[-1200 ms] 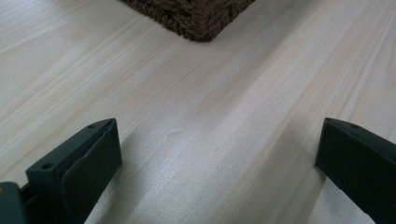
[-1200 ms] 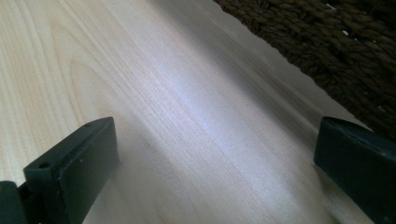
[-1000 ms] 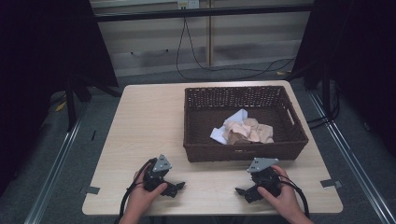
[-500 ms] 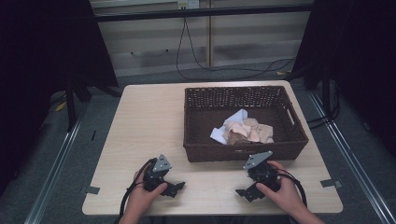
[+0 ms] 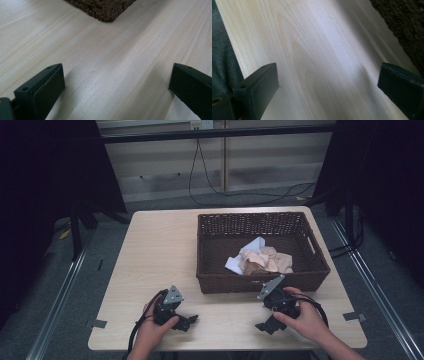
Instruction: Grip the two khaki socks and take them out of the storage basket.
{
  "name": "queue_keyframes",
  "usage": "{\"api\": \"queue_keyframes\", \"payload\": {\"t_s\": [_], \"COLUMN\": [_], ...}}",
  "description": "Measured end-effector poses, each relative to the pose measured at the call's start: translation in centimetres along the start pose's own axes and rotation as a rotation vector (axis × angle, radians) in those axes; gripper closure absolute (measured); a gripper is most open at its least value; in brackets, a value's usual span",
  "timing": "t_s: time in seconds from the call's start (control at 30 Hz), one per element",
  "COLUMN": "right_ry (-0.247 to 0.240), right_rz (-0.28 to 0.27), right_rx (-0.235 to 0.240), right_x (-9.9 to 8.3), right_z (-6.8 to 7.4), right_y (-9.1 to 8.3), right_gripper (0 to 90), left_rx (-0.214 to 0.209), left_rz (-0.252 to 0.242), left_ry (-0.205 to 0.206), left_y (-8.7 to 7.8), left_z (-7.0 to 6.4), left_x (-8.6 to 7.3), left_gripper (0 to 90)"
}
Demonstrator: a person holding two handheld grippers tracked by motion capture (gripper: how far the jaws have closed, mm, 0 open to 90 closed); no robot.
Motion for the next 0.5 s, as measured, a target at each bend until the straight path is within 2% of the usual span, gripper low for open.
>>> {"api": "queue_keyframes", "payload": {"t_s": [0.07, 0.17, 0.37, 0.5], "right_ry": [0.010, -0.015, -0.015, -0.031], "right_rz": [0.007, 0.027, 0.033, 0.063], "right_rx": [0.009, 0.007, 0.002, -0.001], "right_x": [0.1, 0.2, 0.7, 0.9], "right_z": [0.0, -0.3, -0.4, -0.5], "right_y": [-0.1, -0.5, -1.2, -1.9], "right_gripper": [2.8, 3.1, 3.3, 3.5], "left_rx": [0.000, 0.000, -0.001, -0.001], "left_rz": [0.007, 0.008, 0.008, 0.008], "left_ry": [0.004, 0.005, 0.006, 0.006], "left_y": [-0.1, -0.1, -0.1, -0.1], "left_z": [0.0, 0.0, 0.0, 0.0], "left_x": [0.0, 0.0, -0.1, -0.1], "left_gripper": [0.0, 0.0, 0.0, 0.0]}}
Point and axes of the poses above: each handheld gripper's, and its own axes: y roughly forward along the jaws, x roughly out of its top, z roughly to its left, the point moved 6 cm from there along y, roughly forward along the jaws, and after that the axes turned 10 degrees about -x, right-handed, at the moved point
